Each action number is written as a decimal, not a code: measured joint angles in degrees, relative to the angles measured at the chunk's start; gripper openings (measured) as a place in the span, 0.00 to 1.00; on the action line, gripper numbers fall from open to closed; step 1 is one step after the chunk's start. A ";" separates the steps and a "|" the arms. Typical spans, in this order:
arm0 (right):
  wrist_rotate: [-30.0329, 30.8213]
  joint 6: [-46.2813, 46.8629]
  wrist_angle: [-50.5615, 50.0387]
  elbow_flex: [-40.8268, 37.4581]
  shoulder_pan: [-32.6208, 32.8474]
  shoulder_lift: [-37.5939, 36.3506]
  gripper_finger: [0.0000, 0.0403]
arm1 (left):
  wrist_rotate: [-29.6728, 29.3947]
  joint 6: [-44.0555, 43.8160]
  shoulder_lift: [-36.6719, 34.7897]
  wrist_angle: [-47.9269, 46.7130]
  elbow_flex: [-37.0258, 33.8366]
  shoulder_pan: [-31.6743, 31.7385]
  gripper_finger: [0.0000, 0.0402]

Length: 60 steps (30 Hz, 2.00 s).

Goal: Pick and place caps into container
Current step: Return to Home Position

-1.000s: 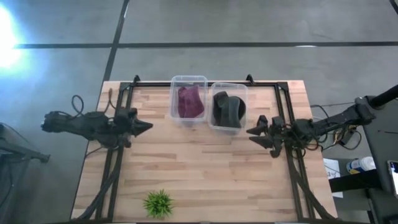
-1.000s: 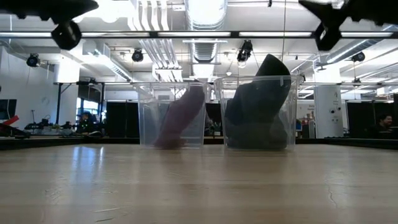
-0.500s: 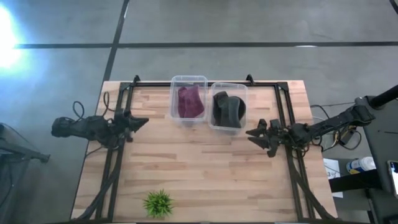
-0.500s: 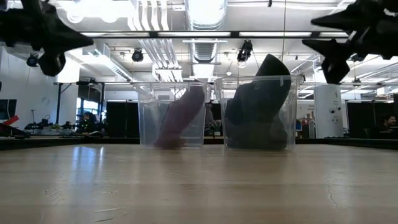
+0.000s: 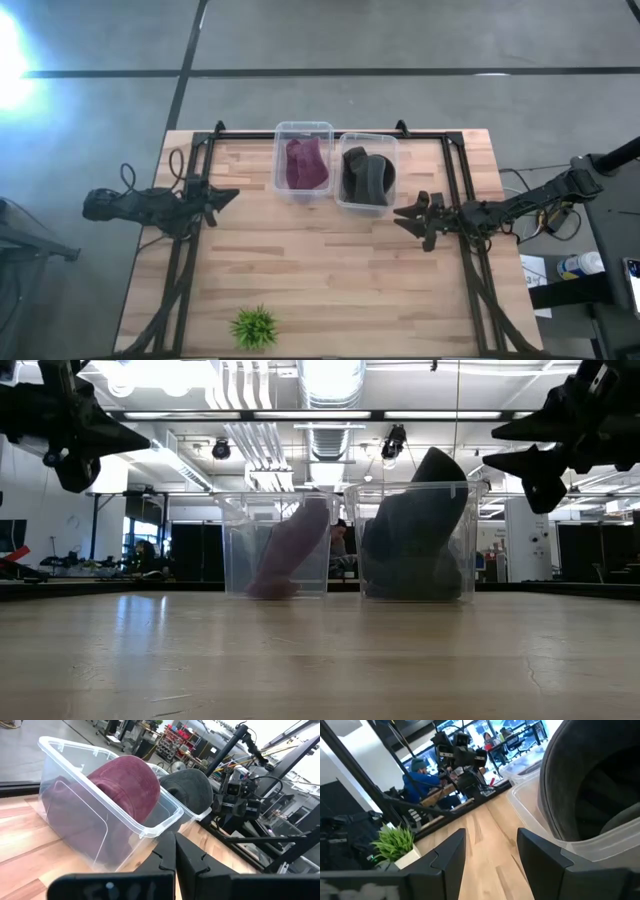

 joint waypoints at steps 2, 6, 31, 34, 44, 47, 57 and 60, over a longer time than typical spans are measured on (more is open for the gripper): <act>0.00 0.00 -0.55 0.00 0.00 0.04 0.42 | 0.03 0.00 -0.02 0.00 0.00 0.00 0.00; -0.02 0.00 -0.49 0.00 0.00 -0.01 0.43 | 0.08 -0.01 -0.02 0.00 0.02 0.00 0.00; -0.04 -0.04 -0.42 0.02 0.00 0.07 0.44 | 25.87 33.53 -0.33 30.27 -14.07 12.08 0.00; -0.04 -0.04 -0.51 0.02 0.00 0.05 0.44 | 27.07 35.14 -0.33 28.50 -14.16 13.00 0.00; -0.04 -0.04 -0.45 0.02 0.00 0.04 0.43 | 30.94 27.25 0.14 22.56 -14.16 13.40 0.00; -0.04 -0.04 -0.44 0.02 0.00 0.04 0.44 | 30.92 27.21 0.31 22.60 -14.16 13.40 0.00; -0.04 -0.04 -0.46 0.02 0.00 0.04 0.44 | 30.70 27.16 0.59 23.00 -14.23 13.40 0.00; -0.04 -0.04 -0.46 0.02 0.00 0.04 0.44 | 30.68 27.16 0.59 23.00 -14.23 13.40 0.00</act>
